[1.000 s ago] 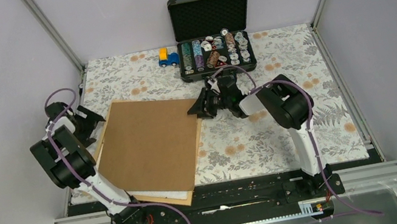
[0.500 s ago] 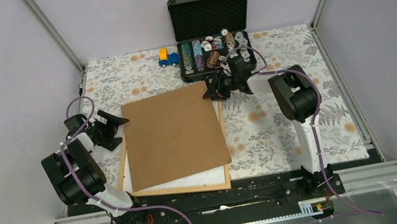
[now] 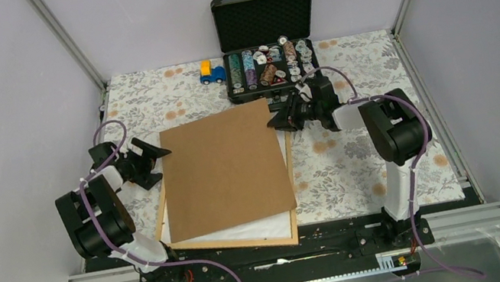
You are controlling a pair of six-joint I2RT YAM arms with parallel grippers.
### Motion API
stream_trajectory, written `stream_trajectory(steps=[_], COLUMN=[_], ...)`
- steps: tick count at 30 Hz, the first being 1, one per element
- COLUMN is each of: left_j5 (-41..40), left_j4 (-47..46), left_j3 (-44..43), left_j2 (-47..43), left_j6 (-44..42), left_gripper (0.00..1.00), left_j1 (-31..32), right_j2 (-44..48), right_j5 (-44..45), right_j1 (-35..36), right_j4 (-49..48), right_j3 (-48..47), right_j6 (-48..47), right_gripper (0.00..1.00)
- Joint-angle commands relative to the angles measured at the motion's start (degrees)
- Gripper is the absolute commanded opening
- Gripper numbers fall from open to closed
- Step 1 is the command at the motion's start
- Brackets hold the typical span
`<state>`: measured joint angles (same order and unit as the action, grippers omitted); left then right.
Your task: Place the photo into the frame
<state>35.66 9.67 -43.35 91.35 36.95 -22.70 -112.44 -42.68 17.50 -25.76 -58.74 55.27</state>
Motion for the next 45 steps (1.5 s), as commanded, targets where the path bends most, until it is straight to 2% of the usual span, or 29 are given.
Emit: stream_trajectory(steps=[1,4,8,11,14,15,21,25,28,32,45], left_j5=[0.1,1.4,1.3,0.7,0.5,0.3,-0.9,-0.7,-0.8,-1.4,-0.5], left_j4=[2.9,1.1,1.0,1.3,1.6,1.7,2.3,2.3,2.4,2.5,0.4], left_j3=[3.2,4.8,5.2,4.9,4.2,3.9,3.3,3.5,3.3,3.2,7.4], left_j2=[1.5,1.7,1.8,1.3,1.5,1.4,0.9,1.3,1.6,1.4,0.3], left_j6=[-0.6,0.4,0.3,0.1,0.1,0.0,-1.0,-1.1,-1.3,-1.0,1.6], left_gripper=[0.99,0.98,0.99,0.99,0.98,0.98,0.98,0.99,0.99,0.99,0.99], left_j1=[0.5,0.6,0.6,0.6,0.6,0.6,0.6,0.6,0.6,0.6,0.7], right_j2=[1.4,-0.3,-2.9,-1.8,2.1,3.9,12.5,14.0,13.7,11.4,4.8], right_j5=[-6.1,-6.2,-5.4,-3.4,-0.7,0.5,4.6,6.3,8.4,11.7,22.4], right_j1=[1.5,3.7,6.5,6.6,6.3,5.9,3.1,3.2,4.0,6.0,12.8], right_j4=[-15.5,-20.9,-27.6,-30.9,-29.6,-28.8,-26.4,-30.7,-32.1,-42.0,-49.2], right_j3=[3.3,3.7,3.8,6.1,9.9,11.8,20.9,24.6,26.5,29.9,31.0], right_j6=[7.1,10.5,15.6,17.5,15.7,14.8,10.4,10.6,10.3,13.2,11.9], right_gripper=[0.33,0.37,0.34,0.23,0.03,0.00,0.00,0.00,0.00,0.00,0.00])
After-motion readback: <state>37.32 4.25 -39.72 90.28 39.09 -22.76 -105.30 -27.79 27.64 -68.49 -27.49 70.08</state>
